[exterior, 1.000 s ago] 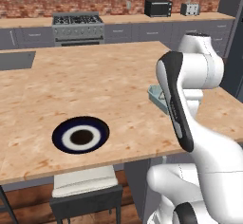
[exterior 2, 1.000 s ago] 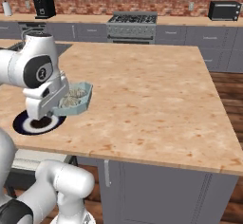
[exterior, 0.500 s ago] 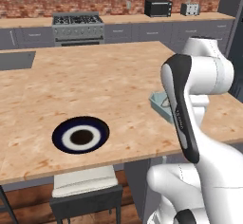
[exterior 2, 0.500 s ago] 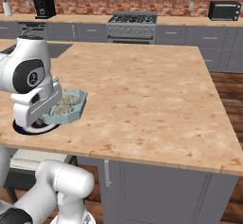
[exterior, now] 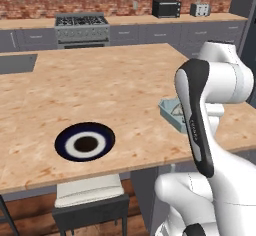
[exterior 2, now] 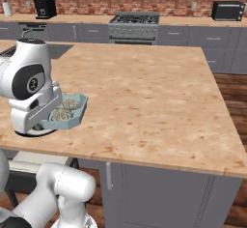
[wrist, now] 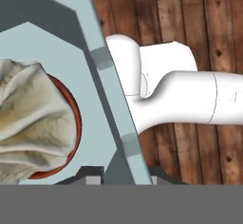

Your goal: Place two dumplings into each of the tupperware containers and then place the containers in the fridge.

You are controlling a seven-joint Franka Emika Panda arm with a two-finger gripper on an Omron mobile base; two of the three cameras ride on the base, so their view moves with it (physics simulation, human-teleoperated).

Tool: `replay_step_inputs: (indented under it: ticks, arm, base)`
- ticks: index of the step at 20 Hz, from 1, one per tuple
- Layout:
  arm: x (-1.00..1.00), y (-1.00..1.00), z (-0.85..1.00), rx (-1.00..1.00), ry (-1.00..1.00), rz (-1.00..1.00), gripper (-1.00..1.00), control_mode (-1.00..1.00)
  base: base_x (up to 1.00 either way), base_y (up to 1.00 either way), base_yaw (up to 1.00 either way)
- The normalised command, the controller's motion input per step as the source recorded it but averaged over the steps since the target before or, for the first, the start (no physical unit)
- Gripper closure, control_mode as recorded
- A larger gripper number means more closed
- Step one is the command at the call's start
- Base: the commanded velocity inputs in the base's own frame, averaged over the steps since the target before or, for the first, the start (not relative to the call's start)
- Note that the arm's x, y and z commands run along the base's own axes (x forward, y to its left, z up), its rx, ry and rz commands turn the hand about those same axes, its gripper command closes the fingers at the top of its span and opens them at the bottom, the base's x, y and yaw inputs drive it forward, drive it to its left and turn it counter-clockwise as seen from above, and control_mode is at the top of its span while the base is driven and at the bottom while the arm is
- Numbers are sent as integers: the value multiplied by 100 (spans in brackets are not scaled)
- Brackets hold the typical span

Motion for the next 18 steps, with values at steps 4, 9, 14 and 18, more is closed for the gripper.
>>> replay_step_inputs:
  ticks: [4,9,14,18]
  arm:
    - [0,0,0,0,0,0,100,100]
    - [0,0,0,0,0,0,100,100]
    - [0,0,0,0,0,0,100,100]
    - [0,0,0,0,0,0,100,100]
  base:
    - [-92,-77,-13]
    - [-74,-100,-16]
    - [-8,-100,-3]
    - [20,-100,5]
